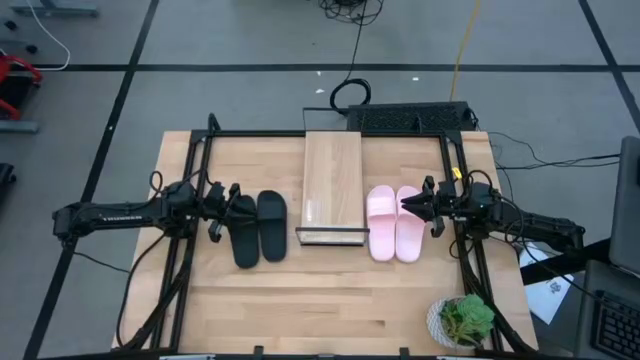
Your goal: Pick and place slides into the shelf
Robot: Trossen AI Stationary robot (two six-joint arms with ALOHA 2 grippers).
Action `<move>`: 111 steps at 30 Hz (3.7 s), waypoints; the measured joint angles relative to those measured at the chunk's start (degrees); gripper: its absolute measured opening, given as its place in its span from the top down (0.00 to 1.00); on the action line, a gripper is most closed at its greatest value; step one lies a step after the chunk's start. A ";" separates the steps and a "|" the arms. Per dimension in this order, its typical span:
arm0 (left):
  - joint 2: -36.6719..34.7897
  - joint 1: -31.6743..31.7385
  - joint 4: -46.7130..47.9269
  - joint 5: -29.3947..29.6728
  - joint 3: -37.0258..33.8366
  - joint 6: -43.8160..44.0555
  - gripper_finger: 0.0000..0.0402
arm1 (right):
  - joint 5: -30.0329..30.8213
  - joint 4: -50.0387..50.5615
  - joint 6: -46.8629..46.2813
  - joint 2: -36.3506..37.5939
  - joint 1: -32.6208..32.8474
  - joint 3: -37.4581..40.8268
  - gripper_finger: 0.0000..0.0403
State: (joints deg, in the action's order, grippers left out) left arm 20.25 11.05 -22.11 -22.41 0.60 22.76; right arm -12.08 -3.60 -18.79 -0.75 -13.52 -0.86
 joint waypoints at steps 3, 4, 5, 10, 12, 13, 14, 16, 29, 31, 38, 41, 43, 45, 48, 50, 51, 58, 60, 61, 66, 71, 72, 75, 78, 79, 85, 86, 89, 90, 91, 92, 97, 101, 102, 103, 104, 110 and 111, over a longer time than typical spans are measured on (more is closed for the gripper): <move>0.00 0.02 0.00 0.00 0.01 0.01 0.83 | 0.00 -0.01 0.00 0.00 0.01 0.00 0.82; -0.01 0.00 0.00 0.00 0.01 0.01 0.83 | 0.00 -0.01 0.00 0.00 0.00 0.00 0.82; -0.02 0.01 0.00 0.00 0.00 0.01 0.83 | 0.01 -0.02 0.00 0.00 0.01 0.00 0.82; 0.00 0.02 0.00 0.00 0.00 0.00 0.83 | 0.02 0.00 0.00 0.00 0.00 0.00 0.82; -0.02 0.02 0.00 0.00 0.00 0.01 0.83 | 0.00 -0.15 0.00 0.00 0.00 0.00 0.82; -0.02 0.00 0.00 0.00 0.00 0.00 0.83 | 0.01 -0.51 0.00 0.00 0.00 0.00 0.82; -0.02 0.01 0.00 0.00 0.01 0.01 0.83 | 0.18 -1.31 -0.05 -0.02 0.02 0.00 0.82; -0.01 0.01 0.00 0.00 0.00 0.00 0.83 | 1.02 -3.36 -2.81 0.02 0.02 0.00 0.82; -0.02 0.02 0.00 0.00 0.02 0.02 0.83 | 4.38 -33.37 -38.73 0.00 0.02 0.00 0.82; -0.02 0.02 0.00 0.00 0.00 0.02 0.83 | 7.85 -38.87 -37.51 -0.01 0.02 0.00 0.82; -0.02 0.00 -0.25 0.60 0.00 -0.07 0.83 | 16.70 -58.16 -29.96 0.00 0.02 0.01 0.82; -0.02 0.00 -1.04 4.09 0.00 -0.04 0.83 | 16.61 -63.91 -27.09 0.00 0.02 -0.31 0.82; 0.00 0.01 -2.58 6.77 0.00 0.78 0.83 | 16.75 -64.43 -23.91 0.00 0.02 -1.27 0.82; -0.02 0.02 -5.52 8.70 0.00 3.40 0.83 | 16.86 -63.78 -19.48 -0.02 0.02 -2.32 0.82; 0.00 0.00 -12.76 12.83 0.00 7.87 0.83 | 18.05 -63.10 -13.65 -0.04 0.02 -3.05 0.82; -0.06 0.01 -18.70 16.00 0.01 12.16 0.83 | 19.69 -63.58 -12.75 -0.04 0.02 -3.26 0.82; -0.04 0.02 -21.56 17.21 0.02 13.63 0.83 | 20.38 -63.52 -12.34 -0.04 0.02 -3.26 0.82; -0.02 0.06 -31.17 26.02 0.02 9.26 0.83 | 24.21 -59.45 -11.19 -0.04 0.02 -3.30 0.82; -0.02 0.06 -32.11 27.59 0.02 9.75 0.83 | 24.17 -58.86 -11.66 -0.04 0.02 -3.30 0.82; -0.02 0.06 -32.53 27.62 0.02 9.75 0.83 | 24.17 -58.74 -11.86 -0.04 0.02 -3.32 0.82; -0.12 0.35 -34.02 22.75 1.88 10.85 0.83 | 24.30 -59.06 -11.97 -0.04 0.02 -3.37 0.82; -0.83 0.92 -10.76 10.79 15.56 10.45 0.83 | 24.27 -59.96 -12.00 -0.04 0.02 -3.39 0.82; -0.72 0.70 0.75 9.97 20.22 10.44 0.83 | 24.28 -60.11 -12.02 -0.04 0.02 -3.43 0.82; 2.38 -1.20 38.28 13.13 36.40 10.37 0.83 | 24.15 -60.91 -12.75 -0.04 0.02 -3.47 0.82; 8.70 -4.82 63.62 19.95 49.79 14.55 0.83 | 24.06 -61.10 -14.19 -0.04 0.02 -3.48 0.82; 10.82 -6.22 69.10 21.48 53.23 16.94 0.83 | 24.06 -61.11 -14.58 -0.04 0.02 -3.48 0.82; 21.58 -15.55 96.61 27.23 62.59 30.24 0.83 | 24.02 -61.10 -14.99 -0.04 0.02 -3.48 0.82; 23.08 -17.09 99.68 27.59 62.16 32.18 0.83 | 24.02 -61.11 -14.87 -0.04 0.02 -3.48 0.82; 26.57 -21.65 101.98 28.24 58.51 35.84 0.83 | 24.04 -61.09 -13.51 -0.04 0.02 -3.50 0.82; 27.35 -23.21 100.61 28.00 56.87 36.34 0.83 | 24.04 -61.09 -12.65 -0.04 0.02 -3.50 0.82; 28.06 -24.57 98.37 27.12 54.99 36.39 0.83 | 24.06 -61.09 -11.72 -0.04 0.02 -3.50 0.82; 28.71 -25.83 96.08 26.24 53.17 36.26 0.83 | 24.18 -61.09 -10.88 -0.04 0.02 -3.50 0.82; 29.70 -28.81 88.13 26.98 45.89 35.15 0.83 | 24.57 -61.13 -7.14 -0.04 0.02 -3.50 0.82; 28.97 -27.36 89.07 32.22 43.89 33.92 0.83 | 28.77 -60.79 -7.02 -0.04 0.02 -3.54 0.82; 28.76 -26.66 89.07 32.60 43.71 33.39 0.83 | 29.40 -60.54 -6.99 -0.04 0.02 -3.54 0.82; 28.72 -25.92 88.83 32.73 43.64 32.79 0.83 | 30.20 -60.36 -7.06 -0.04 0.02 -3.54 0.82; 28.75 -25.27 88.63 32.76 43.60 32.35 0.83 | 30.40 -60.15 -7.04 -0.04 0.02 -3.54 0.82; 30.33 -24.42 88.54 33.02 43.56 26.04 0.83 | 30.00 -58.57 -8.70 -0.06 0.02 -3.56 0.82; 30.74 -24.42 88.56 33.02 43.56 25.67 0.83 | 30.01 -58.22 -9.04 -0.04 0.02 -3.56 0.82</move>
State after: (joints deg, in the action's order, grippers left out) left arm 50.98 -13.37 66.45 10.61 44.16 48.43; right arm 17.93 -61.82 -27.83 -0.80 -13.50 -4.43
